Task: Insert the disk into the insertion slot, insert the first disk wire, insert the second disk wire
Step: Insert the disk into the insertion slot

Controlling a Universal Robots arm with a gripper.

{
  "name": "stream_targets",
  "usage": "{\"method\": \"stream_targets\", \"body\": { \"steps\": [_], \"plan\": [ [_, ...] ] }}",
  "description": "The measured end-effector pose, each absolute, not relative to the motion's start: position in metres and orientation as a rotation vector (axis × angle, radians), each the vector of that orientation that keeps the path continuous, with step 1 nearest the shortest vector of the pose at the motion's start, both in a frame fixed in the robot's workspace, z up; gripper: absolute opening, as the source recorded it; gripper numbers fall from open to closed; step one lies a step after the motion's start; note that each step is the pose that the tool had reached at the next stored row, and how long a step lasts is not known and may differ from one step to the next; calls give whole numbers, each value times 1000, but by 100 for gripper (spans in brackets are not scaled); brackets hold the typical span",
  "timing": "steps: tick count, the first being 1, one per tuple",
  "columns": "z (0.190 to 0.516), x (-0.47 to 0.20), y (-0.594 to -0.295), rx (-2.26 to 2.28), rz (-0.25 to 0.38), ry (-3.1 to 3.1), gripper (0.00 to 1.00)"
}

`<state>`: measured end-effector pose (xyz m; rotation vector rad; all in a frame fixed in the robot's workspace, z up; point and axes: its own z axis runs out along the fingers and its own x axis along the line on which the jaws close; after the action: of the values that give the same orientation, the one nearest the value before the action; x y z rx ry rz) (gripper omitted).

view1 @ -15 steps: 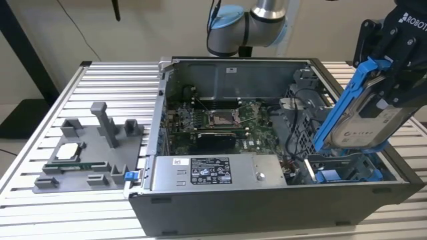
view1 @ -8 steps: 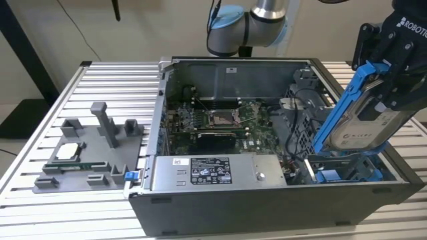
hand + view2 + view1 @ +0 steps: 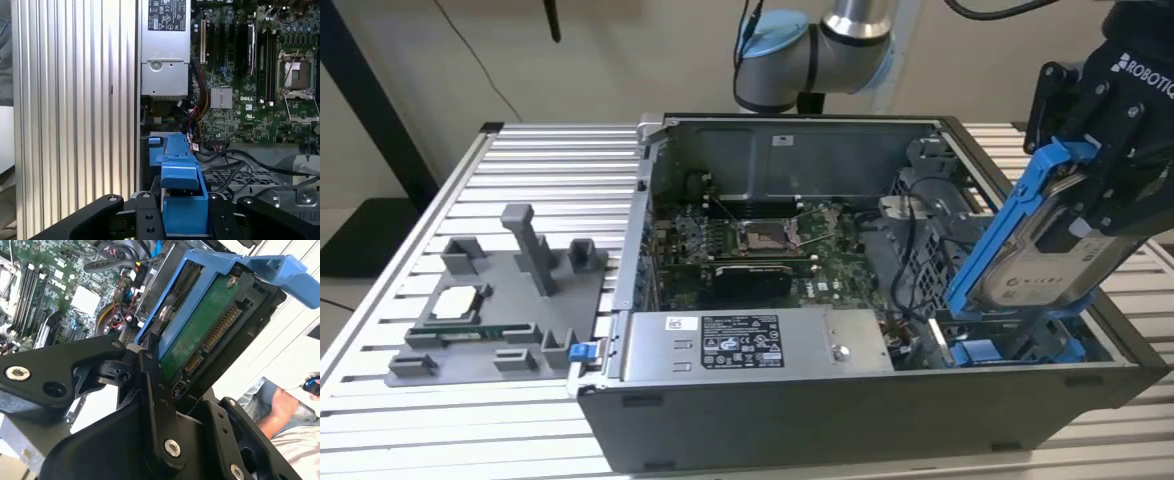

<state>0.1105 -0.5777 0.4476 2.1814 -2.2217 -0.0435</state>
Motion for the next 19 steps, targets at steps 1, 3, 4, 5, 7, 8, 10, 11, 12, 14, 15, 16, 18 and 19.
{"method": "stream_targets", "body": {
  "steps": [1, 3, 4, 5, 7, 8, 10, 11, 12, 14, 15, 16, 18, 19],
  "plan": [
    [446, 111, -578, 2181, -44, -2222, 0],
    [444, 112, -578, 2181, -44, -2222, 0],
    [443, 112, -578, 2181, -43, -2222, 0],
    [441, 113, -578, 2181, -44, -2222, 0],
    [439, 114, -578, 2182, -44, -2222, 0],
    [438, 114, -578, 2181, -44, -2222, 0],
    [436, 114, -578, 2181, -44, -2222, 0],
    [434, 114, -578, 2181, -44, -2222, 0],
    [433, 114, -578, 2181, -44, -2222, 0],
    [431, 115, -578, 2182, -44, -2222, 0],
    [430, 115, -578, 2182, -44, -2222, 0],
    [429, 116, -578, 2182, -44, -2222, 0],
    [426, 117, -578, 2182, -44, -2222, 0],
    [425, 118, -578, 2182, -44, -2222, 0]
  ]
}}
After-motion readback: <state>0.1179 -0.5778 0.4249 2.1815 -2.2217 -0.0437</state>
